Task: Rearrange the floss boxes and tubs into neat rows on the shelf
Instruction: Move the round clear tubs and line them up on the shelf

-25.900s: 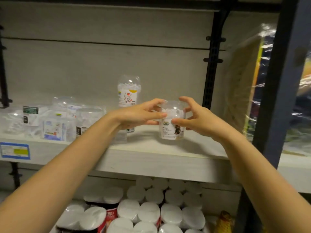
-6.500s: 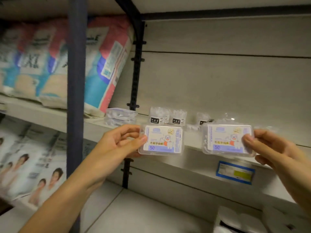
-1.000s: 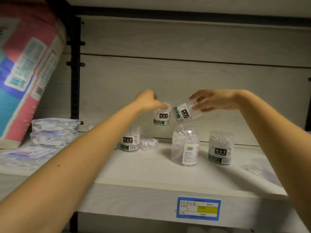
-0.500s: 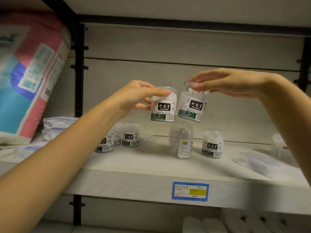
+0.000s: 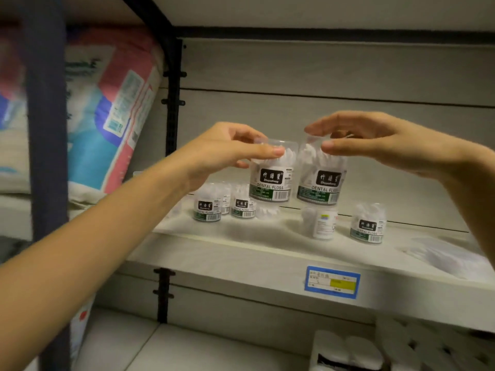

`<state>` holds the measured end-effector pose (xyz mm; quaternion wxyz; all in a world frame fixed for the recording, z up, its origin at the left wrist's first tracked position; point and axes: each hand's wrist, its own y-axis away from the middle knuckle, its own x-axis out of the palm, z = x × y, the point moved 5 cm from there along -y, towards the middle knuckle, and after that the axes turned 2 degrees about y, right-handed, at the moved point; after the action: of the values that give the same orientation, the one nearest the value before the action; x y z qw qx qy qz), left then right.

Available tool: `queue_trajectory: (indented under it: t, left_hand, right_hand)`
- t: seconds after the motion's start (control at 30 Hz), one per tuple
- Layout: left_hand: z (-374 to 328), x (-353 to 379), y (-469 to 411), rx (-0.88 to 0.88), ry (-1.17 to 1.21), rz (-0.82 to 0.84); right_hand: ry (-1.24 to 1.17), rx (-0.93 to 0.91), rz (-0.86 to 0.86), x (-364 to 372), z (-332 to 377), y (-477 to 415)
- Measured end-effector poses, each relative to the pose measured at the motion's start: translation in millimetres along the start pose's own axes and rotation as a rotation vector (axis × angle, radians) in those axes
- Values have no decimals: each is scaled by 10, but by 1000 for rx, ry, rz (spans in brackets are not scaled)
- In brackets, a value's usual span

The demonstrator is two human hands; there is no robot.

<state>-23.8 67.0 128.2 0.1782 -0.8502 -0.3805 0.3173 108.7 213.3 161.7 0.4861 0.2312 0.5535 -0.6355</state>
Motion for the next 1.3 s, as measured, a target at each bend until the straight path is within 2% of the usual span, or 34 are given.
queue_trajectory:
  t: [0.17,0.3,0.43,0.53,0.67,0.87,1.1,1.3]
  left_hand:
    - [85,-432,178,5,-71,-117]
    - [277,-757,258,-7,-177,-161]
    - [594,-931,253,-21,-280,-112]
    - [779,-930,218,-26,-344,-48]
    - [926,-814,167,33,-416,20]
    - [1038,-709,134,88,-484,92]
    - [1012,-718,203,272,-644,19]
    - [968,-676,248,343,-747,-8]
  right_hand:
    - [48,-74,-81,271,243,-244]
    - [103,-71,-75,559,342,-458]
    - [157,10,-97,728,269,-655]
    - [182,115,-8,933,132,-740]
    - [164,194,59,1213,-46,-741]
    - [109,292,54,1266,-169,-708]
    - [292,230,-162,1446,-218,-974]
    - [359,241,-225,1533,-244,-1033]
